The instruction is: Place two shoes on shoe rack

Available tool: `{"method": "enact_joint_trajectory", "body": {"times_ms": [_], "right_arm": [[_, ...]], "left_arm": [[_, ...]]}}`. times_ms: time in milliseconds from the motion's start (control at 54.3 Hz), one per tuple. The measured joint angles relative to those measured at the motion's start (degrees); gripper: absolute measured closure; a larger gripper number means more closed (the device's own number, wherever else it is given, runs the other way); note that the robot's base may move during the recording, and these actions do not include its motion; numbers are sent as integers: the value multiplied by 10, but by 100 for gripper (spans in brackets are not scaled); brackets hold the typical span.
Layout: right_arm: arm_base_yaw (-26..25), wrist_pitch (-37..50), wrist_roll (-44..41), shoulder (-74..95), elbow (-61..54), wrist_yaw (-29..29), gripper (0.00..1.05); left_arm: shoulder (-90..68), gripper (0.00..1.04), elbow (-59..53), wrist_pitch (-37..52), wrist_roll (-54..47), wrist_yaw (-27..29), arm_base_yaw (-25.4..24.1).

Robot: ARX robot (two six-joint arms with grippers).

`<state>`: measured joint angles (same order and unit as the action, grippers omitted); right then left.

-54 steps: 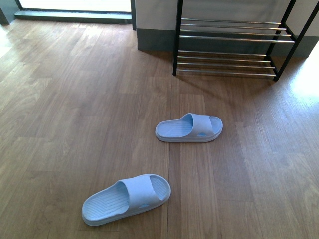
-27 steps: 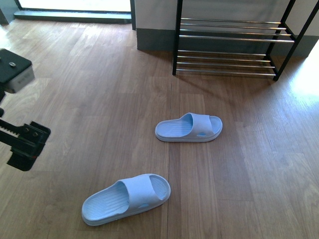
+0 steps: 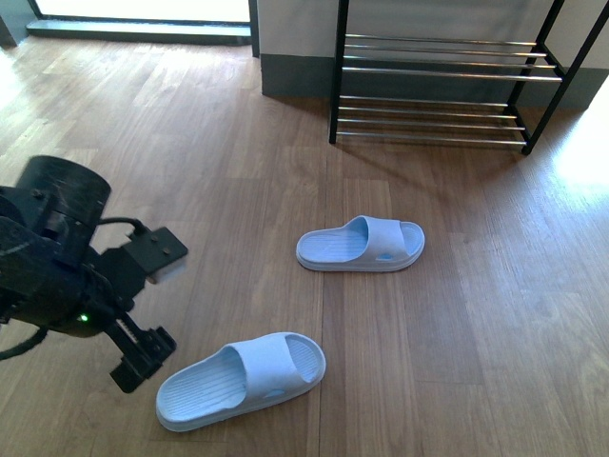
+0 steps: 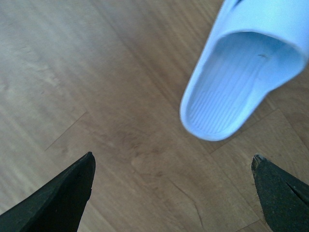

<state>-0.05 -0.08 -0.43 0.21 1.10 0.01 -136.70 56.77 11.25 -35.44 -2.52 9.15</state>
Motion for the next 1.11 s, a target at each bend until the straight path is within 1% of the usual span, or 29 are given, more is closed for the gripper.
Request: {"method": "enact_joint_trajectory", "body": {"times_ms": [129,332,442,977,1106], "right_arm": [[0,0,0,0,0,0,9],[0,0,0,0,0,0,9],[0,0,0,0,0,0,9],[0,0,0,0,0,0,9],[0,0,0,0,0,0,9]], "left_arm": [[-49,9,31,-5,-30,-9,19],[-99,9,83,-9,-65,-3,21],[-123,9,108,5,-83,-1,21],[-217,9,208,4,-102,-27,32],[-236,9,227,12,-113,-42,35]]}}
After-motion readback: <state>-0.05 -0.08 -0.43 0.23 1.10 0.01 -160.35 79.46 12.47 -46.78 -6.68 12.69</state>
